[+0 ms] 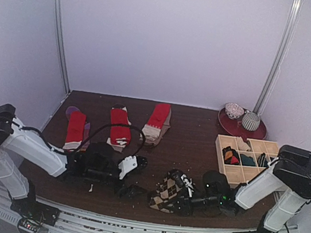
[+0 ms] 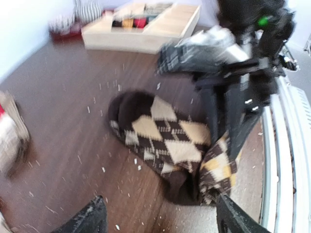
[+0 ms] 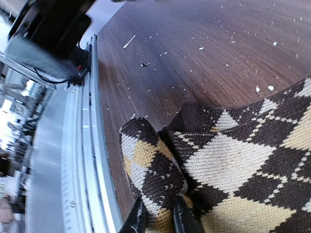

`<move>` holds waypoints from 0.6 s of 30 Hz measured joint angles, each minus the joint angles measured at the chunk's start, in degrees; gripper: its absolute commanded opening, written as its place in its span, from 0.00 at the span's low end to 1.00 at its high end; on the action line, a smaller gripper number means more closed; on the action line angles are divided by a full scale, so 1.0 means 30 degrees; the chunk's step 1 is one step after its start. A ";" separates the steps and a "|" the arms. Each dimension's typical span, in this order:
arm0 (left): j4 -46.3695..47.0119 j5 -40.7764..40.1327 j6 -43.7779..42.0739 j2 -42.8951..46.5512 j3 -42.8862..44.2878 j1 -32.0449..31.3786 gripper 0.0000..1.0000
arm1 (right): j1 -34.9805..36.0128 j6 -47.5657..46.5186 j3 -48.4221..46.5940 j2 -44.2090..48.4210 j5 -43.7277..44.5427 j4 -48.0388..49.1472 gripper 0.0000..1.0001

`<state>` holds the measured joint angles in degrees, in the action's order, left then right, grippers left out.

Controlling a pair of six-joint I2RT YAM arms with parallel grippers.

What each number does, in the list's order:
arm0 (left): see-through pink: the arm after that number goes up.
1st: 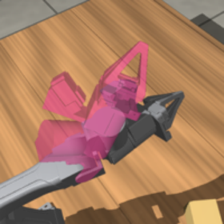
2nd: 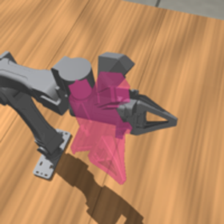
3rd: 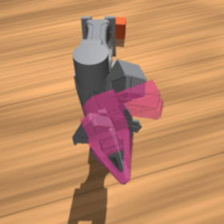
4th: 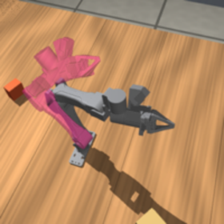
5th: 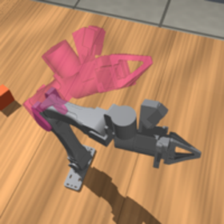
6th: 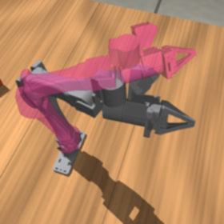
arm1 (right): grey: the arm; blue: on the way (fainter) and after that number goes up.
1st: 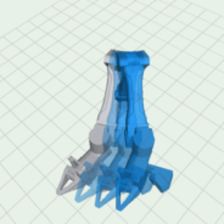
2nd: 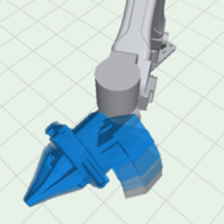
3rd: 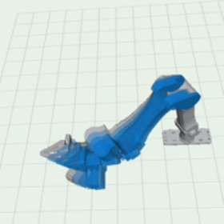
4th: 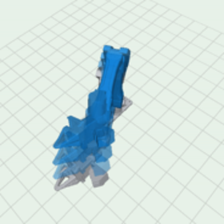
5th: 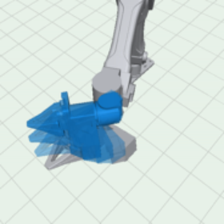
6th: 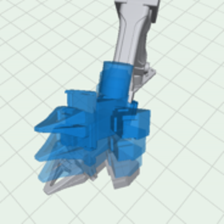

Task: Roll the socks
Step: Roll a pair of socks at the center of the board.

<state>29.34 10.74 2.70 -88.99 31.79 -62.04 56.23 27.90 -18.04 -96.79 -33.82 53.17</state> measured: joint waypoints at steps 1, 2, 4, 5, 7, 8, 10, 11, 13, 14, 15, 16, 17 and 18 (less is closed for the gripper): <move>0.0852 -0.0124 -0.0765 0.0408 -0.0452 -0.0182 0.75 | -0.0357 0.0801 -0.0168 -0.0481 -0.0736 0.0372 0.15; 0.1377 -0.0124 -0.1515 0.0503 -0.0539 -0.0408 0.74 | -0.0612 0.1341 -0.0240 -0.0816 -0.1297 0.0663 0.15; 0.2033 0.0058 -0.2849 0.0124 -0.0153 -0.0831 0.74 | -0.1202 0.2543 -0.0306 -0.1384 -0.2317 0.1275 0.15; 0.2244 0.0189 -0.3490 -0.0197 0.0124 -0.1078 0.74 | -0.1421 0.2878 -0.0415 -0.1515 -0.2674 0.1246 0.15; 0.2514 0.0408 -0.4437 -0.0852 0.0546 -0.1566 0.74 | -0.1683 0.3271 -0.0933 -0.1566 -0.3308 0.0350 0.16; 0.2667 0.0568 -0.4809 -0.1195 0.0634 -0.1851 0.74 | -0.1749 0.3249 -0.1319 -0.1566 -0.3526 -0.0335 0.16; 0.2783 0.0750 -0.5348 -0.1953 0.0823 -0.2404 0.73 | -0.1763 0.3053 -0.2120 -0.1566 -0.3840 -0.1785 0.16; 0.2783 0.0801 -0.5588 -0.2419 0.0918 -0.2630 0.73 | -0.1821 0.2892 -0.2455 -0.1566 -0.3985 -0.2412 0.16; 0.2776 0.0874 -0.5923 -0.3242 0.1056 -0.2973 0.72 | -0.1923 0.2652 -0.2922 -0.1566 -0.4269 -0.3381 0.16; 0.2761 0.0903 -0.6069 -0.3628 0.1093 -0.3067 0.72 | -0.2004 0.2484 -0.3147 -0.1566 -0.4466 -0.3912 0.16; 0.2754 0.0925 -0.6178 -0.3920 0.1086 -0.3089 0.72 | -0.2062 0.2346 -0.3293 -0.1566 -0.4605 -0.4255 0.16; 0.2725 0.0918 -0.6280 -0.4153 0.1093 -0.3089 0.72 | -0.2113 0.2208 -0.3424 -0.1566 -0.4750 -0.4641 0.16; 0.2732 0.0903 -0.6360 -0.4320 0.1086 -0.3089 0.72 | -0.2171 0.2091 -0.3541 -0.1566 -0.4867 -0.4874 0.16; 0.2739 0.0823 -0.6419 -0.4459 0.1093 -0.3089 0.72 | -0.2193 0.1996 -0.3599 -0.1566 -0.4932 -0.5093 0.16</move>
<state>37.56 13.21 -16.56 -102.37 35.07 -71.31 49.65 33.89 -28.84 -101.49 -48.62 37.89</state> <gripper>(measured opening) 0.720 0.163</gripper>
